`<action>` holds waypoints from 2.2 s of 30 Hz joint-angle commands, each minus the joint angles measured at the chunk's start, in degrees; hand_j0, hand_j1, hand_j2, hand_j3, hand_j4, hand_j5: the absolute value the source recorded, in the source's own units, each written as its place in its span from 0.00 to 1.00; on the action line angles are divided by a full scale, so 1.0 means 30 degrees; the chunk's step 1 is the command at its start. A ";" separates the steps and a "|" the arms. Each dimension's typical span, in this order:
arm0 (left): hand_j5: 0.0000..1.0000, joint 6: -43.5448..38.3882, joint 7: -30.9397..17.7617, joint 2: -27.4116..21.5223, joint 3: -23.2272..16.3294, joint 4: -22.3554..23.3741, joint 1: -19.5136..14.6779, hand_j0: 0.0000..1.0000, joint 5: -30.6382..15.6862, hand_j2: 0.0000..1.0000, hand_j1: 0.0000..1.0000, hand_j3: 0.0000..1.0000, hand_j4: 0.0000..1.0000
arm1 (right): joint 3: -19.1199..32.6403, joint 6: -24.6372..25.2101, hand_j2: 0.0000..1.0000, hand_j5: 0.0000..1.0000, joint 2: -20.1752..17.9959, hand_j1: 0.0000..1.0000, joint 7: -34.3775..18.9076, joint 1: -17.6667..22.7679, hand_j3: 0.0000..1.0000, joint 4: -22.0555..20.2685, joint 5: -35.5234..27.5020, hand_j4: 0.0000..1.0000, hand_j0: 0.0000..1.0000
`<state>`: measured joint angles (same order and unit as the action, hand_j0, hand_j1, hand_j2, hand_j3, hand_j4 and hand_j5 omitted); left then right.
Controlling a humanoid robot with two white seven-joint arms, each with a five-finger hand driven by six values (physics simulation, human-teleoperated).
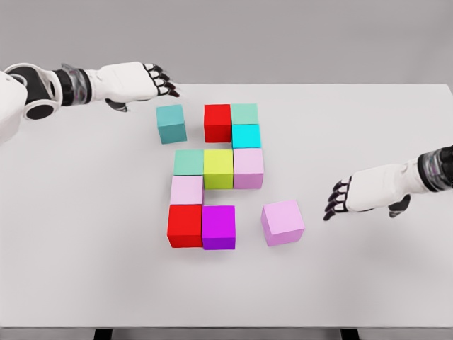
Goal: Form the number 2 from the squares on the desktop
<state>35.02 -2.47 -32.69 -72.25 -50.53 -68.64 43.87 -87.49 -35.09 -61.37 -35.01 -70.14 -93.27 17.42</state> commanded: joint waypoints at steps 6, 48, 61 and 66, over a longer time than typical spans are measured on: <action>0.85 -0.0005 -0.0113 -0.1409 -0.0087 0.0027 0.0059 0.85 0.0229 0.85 0.85 0.85 0.85 | 0.0512 0.0031 1.00 1.00 0.1002 1.00 0.0003 0.0000 1.00 0.0796 -0.0124 1.00 1.00; 0.87 -0.0005 -0.0142 -0.1204 -0.1434 -0.0851 0.0557 0.87 0.0845 0.87 0.87 0.87 0.87 | 0.0747 0.0031 1.00 1.00 0.1119 1.00 0.0003 0.0586 1.00 -0.1343 -0.0212 1.00 1.00; 0.88 -0.0005 -0.0142 -0.0941 -0.1405 -0.0676 0.0586 0.88 0.0845 0.88 0.88 0.88 0.88 | 0.0747 0.0031 1.00 1.00 0.0856 1.00 0.0003 0.0644 1.00 -0.1576 -0.0271 1.00 1.00; 0.89 -0.0005 -0.0142 -0.0941 -0.1405 -0.0236 0.0498 0.89 0.0874 0.89 0.89 0.89 0.89 | 0.0835 0.0031 1.00 1.00 0.1149 1.00 0.0003 0.0674 1.00 -0.1606 -0.0212 1.00 1.00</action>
<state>35.02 -2.93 -35.51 -76.57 -51.70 -67.15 46.69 -85.17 -35.10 -58.26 -35.01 -68.12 -98.06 16.94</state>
